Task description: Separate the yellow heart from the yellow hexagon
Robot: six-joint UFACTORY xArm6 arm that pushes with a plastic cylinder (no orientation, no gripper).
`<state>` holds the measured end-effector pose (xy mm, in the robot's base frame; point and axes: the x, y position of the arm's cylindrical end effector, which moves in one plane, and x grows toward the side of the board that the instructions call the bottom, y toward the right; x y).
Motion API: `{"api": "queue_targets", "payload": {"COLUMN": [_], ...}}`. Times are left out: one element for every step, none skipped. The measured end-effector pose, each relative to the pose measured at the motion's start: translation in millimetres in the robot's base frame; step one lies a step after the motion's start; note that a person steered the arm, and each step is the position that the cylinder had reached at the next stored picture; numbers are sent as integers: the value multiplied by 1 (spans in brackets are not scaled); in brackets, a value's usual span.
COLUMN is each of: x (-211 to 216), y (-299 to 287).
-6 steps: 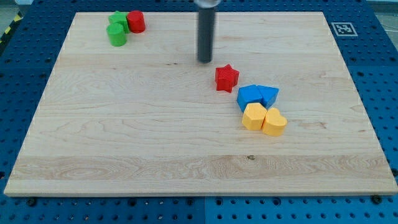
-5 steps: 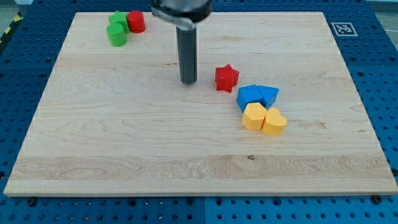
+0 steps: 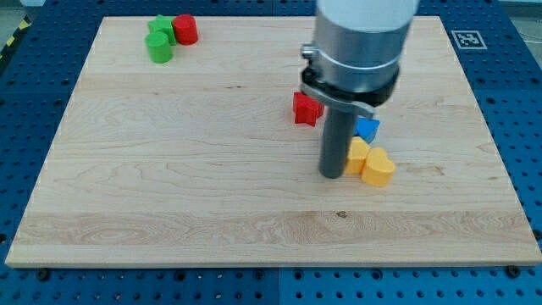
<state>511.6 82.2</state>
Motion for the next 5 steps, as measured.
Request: {"api": "queue_targets", "payload": {"x": [0,0,11,18,-7], "y": [35,58,72,100,102]}}
